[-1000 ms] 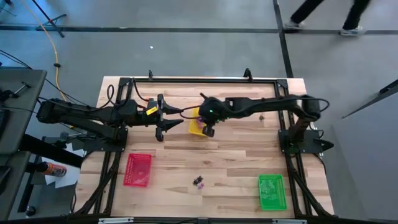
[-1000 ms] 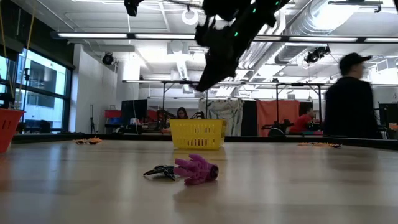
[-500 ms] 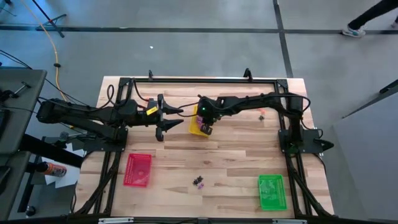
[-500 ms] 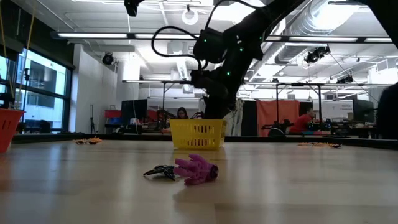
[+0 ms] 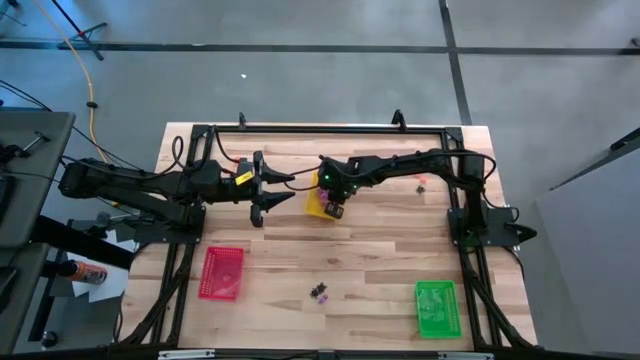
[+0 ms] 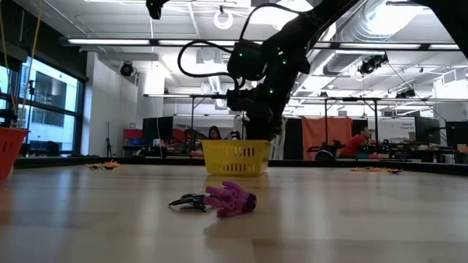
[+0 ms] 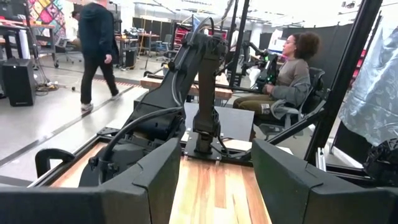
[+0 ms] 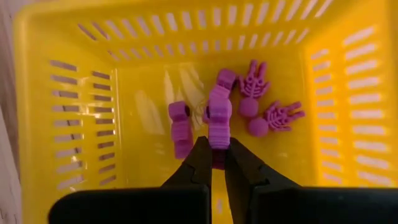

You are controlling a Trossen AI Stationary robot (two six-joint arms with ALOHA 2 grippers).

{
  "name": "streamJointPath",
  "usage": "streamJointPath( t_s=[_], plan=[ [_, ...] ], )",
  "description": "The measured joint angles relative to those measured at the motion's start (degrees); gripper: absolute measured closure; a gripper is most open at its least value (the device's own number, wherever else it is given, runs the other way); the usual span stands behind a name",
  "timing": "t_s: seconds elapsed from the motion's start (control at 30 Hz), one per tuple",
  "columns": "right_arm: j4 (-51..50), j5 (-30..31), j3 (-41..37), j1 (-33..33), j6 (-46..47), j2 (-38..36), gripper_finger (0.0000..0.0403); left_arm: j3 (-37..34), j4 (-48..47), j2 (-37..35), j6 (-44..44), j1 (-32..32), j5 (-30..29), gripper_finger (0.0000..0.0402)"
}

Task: Sort Halloween decoration
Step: Put the top skeleton toy into the yellow bin, then put the skeleton toy into the yellow bin

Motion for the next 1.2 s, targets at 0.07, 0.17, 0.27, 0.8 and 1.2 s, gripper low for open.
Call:
streamJointPath(
  t_s=[0.07, 0.17, 0.27, 0.8, 1.2],
  plan=[
    [0.0, 0.0, 0.0, 0.0, 0.0, 0.2, 0.0396, 0.0, 0.0, 0.0, 0.0, 0.0, 0.0, 0.0213],
    [0.1, 0.0, 0.0, 0.0, -0.1, 0.2, 0.0396, 0.0, 0.0, 0.0, 0.0, 0.0, 0.0, 0.0213],
    [0.1, 0.0, 0.0, 0.0, -0.6, 0.2, 0.0396, 0.0, 0.0, 0.0, 0.0, 0.0, 0.0, 0.0213],
    [-0.1, 0.0, 0.0, 0.0, -0.5, 0.2, 0.0302, 0.0, 0.0, 0.0, 0.0, 0.0, 0.0, 0.0213],
    [-2.0, 0.2, 1.9, -0.9, -1.4, -3.0, 0.0241, 0.0, 0.0, 0.0, 0.0, 0.0, 0.0, 0.0213]
  ],
)
